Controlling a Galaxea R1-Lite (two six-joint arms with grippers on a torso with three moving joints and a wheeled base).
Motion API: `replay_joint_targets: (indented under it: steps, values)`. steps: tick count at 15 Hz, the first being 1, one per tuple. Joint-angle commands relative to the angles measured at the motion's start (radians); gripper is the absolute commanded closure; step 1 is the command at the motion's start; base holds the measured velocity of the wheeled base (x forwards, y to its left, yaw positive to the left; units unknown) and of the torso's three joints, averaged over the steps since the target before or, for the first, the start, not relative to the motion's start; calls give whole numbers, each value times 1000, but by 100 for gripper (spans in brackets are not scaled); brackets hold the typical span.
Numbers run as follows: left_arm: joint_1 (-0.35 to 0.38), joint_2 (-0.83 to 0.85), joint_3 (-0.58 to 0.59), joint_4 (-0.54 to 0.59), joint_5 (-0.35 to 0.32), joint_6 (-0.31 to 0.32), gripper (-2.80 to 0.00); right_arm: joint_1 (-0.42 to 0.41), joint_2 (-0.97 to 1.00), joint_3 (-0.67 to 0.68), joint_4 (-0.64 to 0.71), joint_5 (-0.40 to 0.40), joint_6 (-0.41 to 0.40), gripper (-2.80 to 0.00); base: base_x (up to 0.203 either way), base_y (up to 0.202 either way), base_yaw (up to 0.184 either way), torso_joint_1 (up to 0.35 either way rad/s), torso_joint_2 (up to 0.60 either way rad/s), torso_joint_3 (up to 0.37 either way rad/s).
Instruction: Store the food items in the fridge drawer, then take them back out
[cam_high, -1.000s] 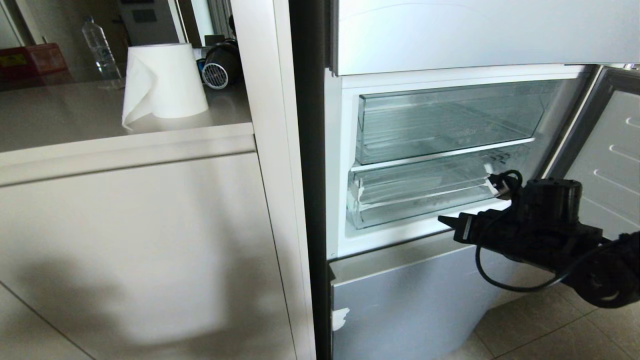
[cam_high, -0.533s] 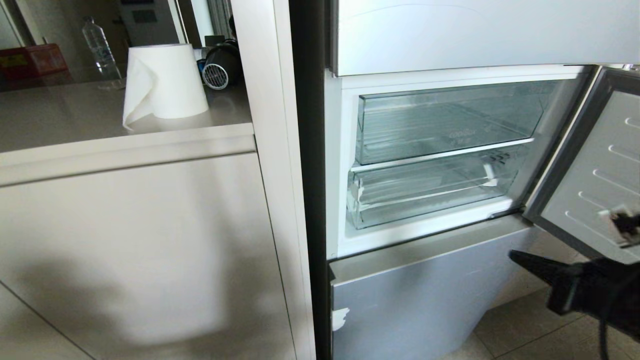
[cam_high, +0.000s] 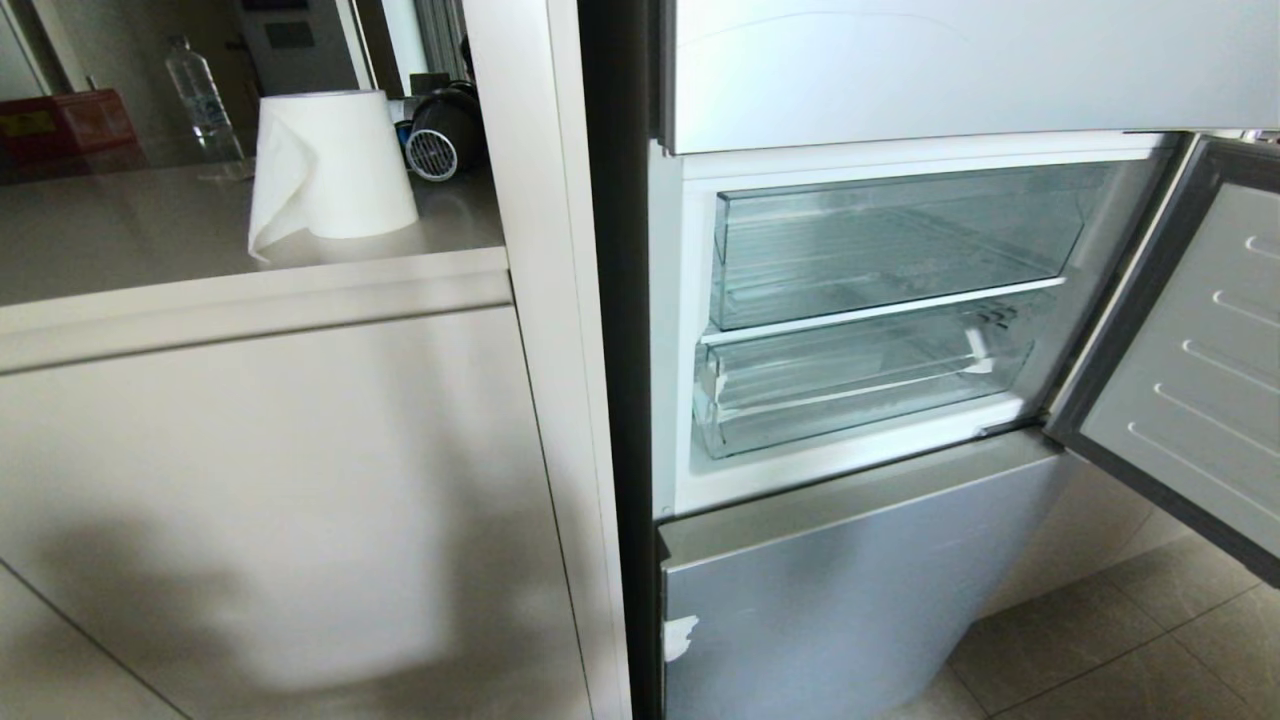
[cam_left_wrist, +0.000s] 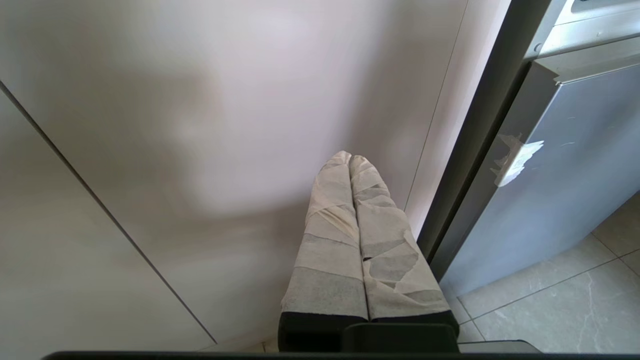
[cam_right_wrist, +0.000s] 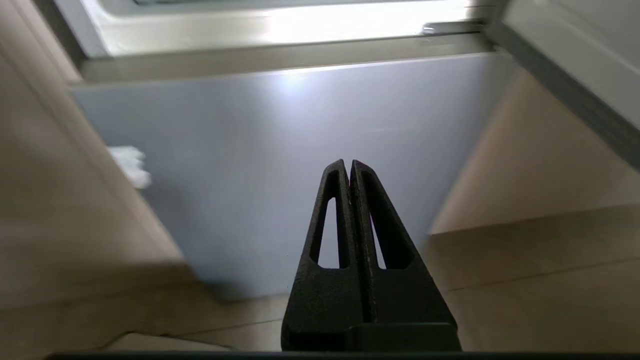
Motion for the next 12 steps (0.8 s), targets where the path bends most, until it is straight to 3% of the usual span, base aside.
replay_joint_targets:
  steps: [1,3,9,12]
  values:
    - [0,0,0,1,0,0,0,-19,-252,17,75,-7,-27,0,0,0,0,0,0,0]
    - [0,0,1,1,0,0,0,-33,-281,28,147,-31,-55,0,0,0,0,0,0,0]
    - [0,0,0,1,0,0,0,-36,-277,32,156,-35,-65,0,0,0,0,0,0,0]
    - [0,0,0,1,0,0,0,-36,-277,32,155,-33,-68,0,-3,4,-132,2,2,2]
